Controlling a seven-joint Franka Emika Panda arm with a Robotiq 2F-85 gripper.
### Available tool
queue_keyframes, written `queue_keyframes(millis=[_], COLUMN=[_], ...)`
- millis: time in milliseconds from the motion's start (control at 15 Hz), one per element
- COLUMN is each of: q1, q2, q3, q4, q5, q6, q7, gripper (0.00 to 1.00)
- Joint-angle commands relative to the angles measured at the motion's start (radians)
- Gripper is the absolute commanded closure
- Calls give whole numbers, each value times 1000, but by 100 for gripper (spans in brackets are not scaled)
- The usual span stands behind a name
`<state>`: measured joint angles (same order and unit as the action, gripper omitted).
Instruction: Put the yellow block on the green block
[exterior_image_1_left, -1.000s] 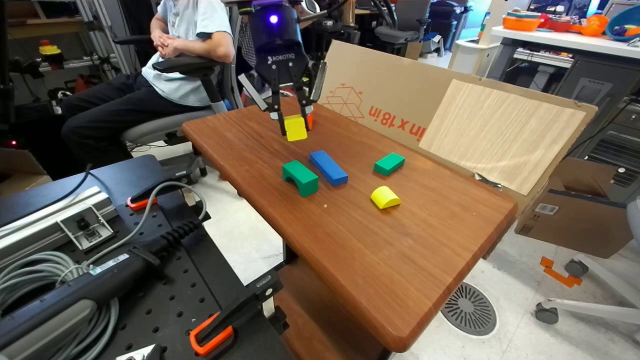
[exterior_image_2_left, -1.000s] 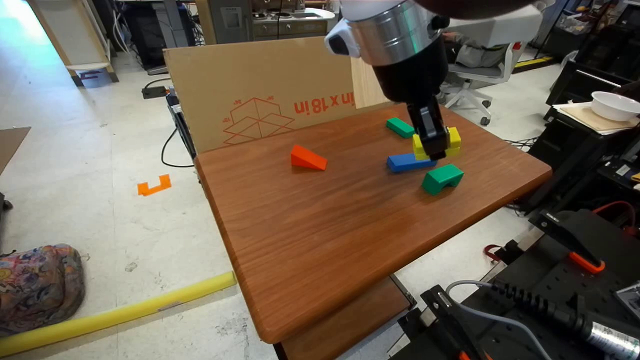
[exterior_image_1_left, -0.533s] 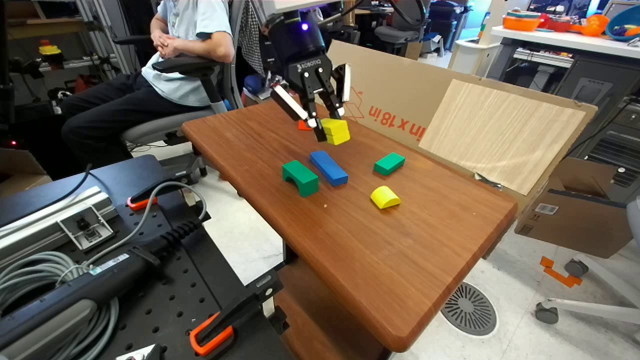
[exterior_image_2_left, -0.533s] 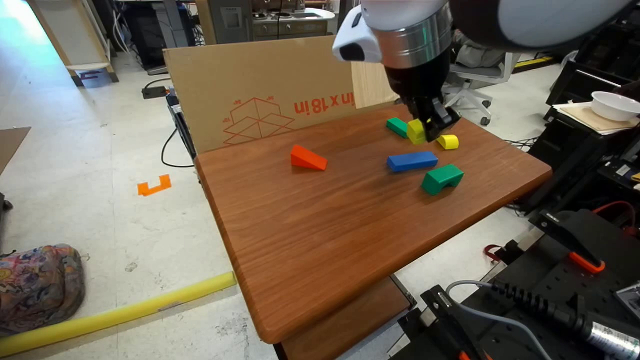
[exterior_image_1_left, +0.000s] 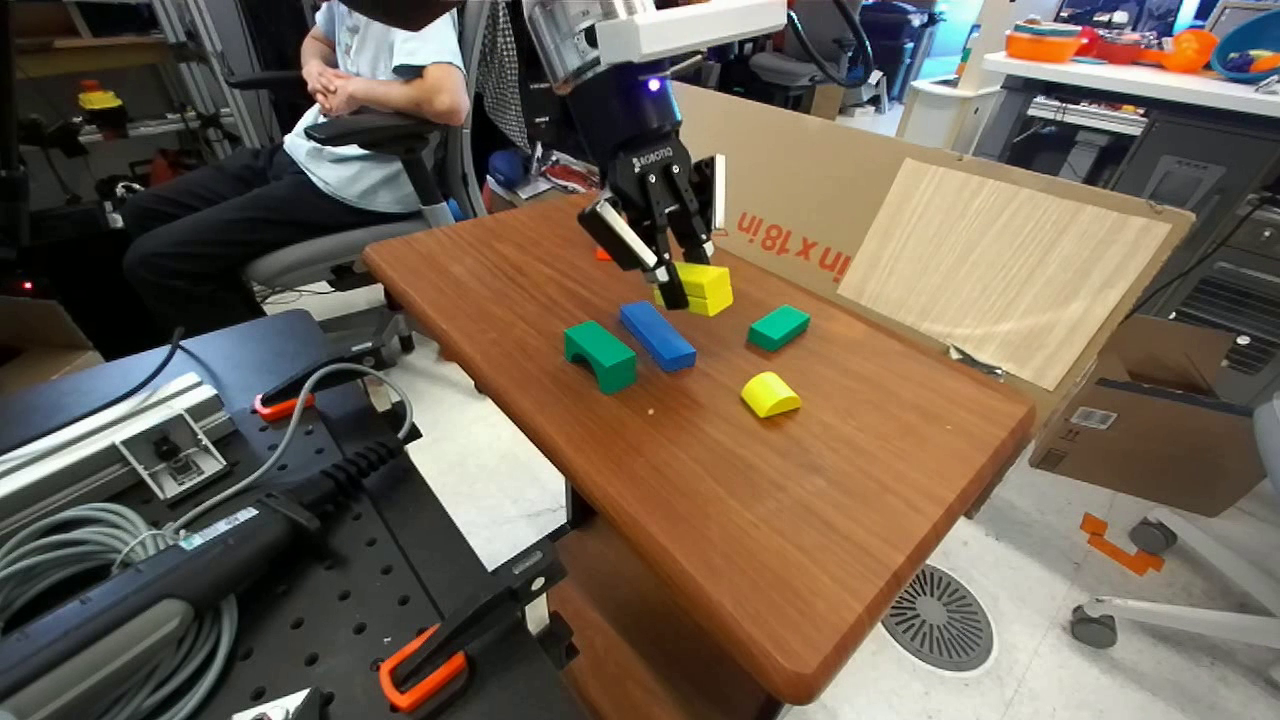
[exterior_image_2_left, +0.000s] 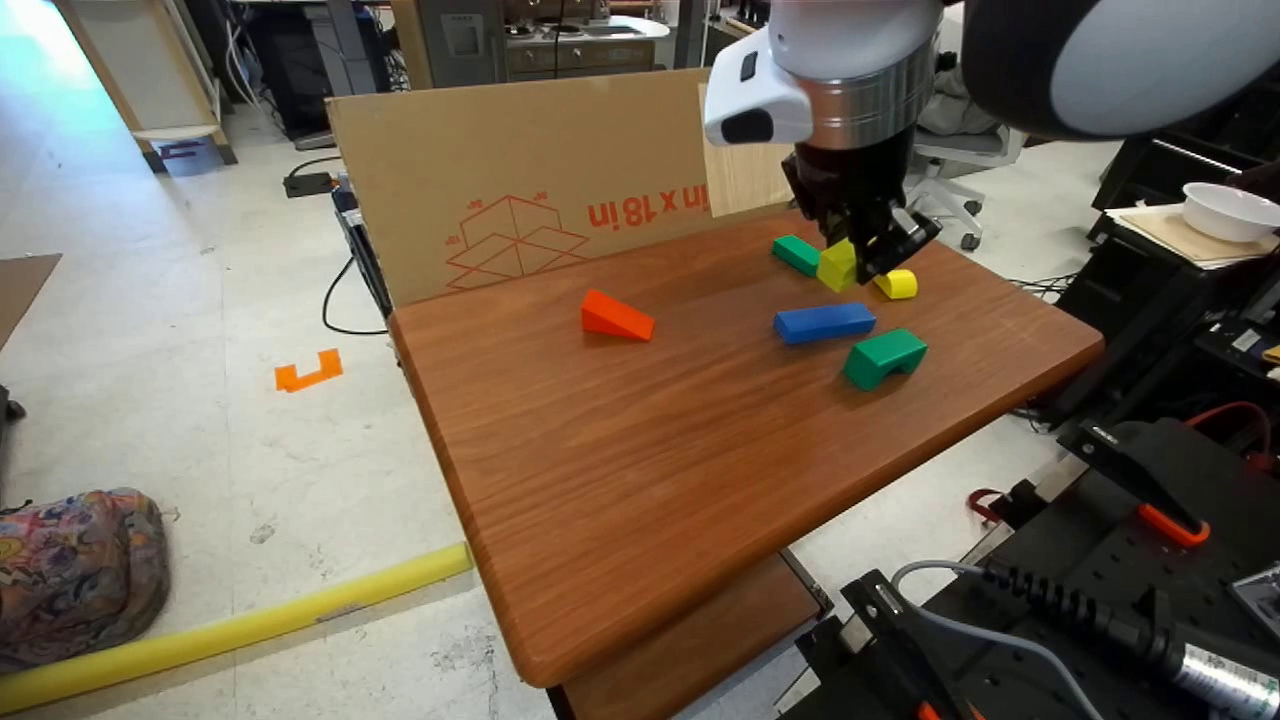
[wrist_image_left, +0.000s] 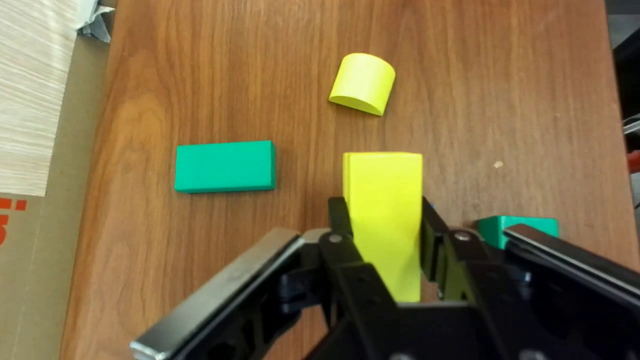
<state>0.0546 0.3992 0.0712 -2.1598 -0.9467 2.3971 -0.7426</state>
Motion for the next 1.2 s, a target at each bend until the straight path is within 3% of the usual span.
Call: queue_keyframes(millis=[0, 600, 1133], q1=[-12, -15, 9], q2=[-13, -40, -66], q3=[39, 55, 36], q4=[-22, -8, -12], q5=[121, 456, 448], q6=[-39, -122, -100], q7=[-12, -18, 16], gripper=[92, 92, 92])
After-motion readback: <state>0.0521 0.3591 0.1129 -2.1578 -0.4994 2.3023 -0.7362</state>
